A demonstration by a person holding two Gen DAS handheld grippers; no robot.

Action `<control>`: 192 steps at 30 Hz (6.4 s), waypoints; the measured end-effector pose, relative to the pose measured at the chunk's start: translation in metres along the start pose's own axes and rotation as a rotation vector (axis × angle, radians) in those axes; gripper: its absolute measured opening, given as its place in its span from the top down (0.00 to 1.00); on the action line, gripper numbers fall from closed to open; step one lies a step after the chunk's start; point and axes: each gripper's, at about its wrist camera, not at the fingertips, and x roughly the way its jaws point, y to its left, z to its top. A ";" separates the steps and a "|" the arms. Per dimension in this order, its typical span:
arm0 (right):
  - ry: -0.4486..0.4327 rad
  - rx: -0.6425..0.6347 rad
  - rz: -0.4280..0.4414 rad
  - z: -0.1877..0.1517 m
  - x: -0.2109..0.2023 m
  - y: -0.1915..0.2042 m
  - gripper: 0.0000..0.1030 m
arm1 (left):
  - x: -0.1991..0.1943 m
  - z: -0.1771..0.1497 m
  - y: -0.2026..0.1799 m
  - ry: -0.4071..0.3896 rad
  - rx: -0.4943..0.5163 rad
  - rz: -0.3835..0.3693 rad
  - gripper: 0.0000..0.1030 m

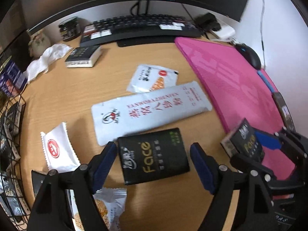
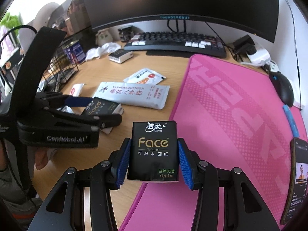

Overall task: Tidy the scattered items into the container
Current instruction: 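Grasp a black Face pack with right while left grasps another Face pack, then carry both Face packs to the wire basket and open both grippers, then move both open grippers back over the desk toward the white packets, then grasp the red-logo white packet with left while right grasps the long white packet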

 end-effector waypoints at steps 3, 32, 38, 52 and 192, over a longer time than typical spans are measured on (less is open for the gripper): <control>0.005 0.002 0.008 0.001 0.003 0.000 0.55 | -0.003 -0.001 -0.002 -0.008 0.013 0.010 0.31; -0.161 -0.378 0.313 0.148 -0.028 0.202 0.55 | -0.207 -0.027 0.174 -0.407 -0.344 0.199 0.32; -0.120 -0.490 0.420 0.161 -0.001 0.282 0.55 | -0.216 -0.052 0.235 -0.409 -0.481 0.293 0.32; -0.078 -0.476 0.424 0.155 0.039 0.301 0.43 | -0.202 -0.064 0.250 -0.371 -0.504 0.273 0.30; 0.032 -0.051 -0.026 0.059 0.070 0.029 0.63 | -0.021 0.008 0.081 -0.040 -0.009 0.117 0.57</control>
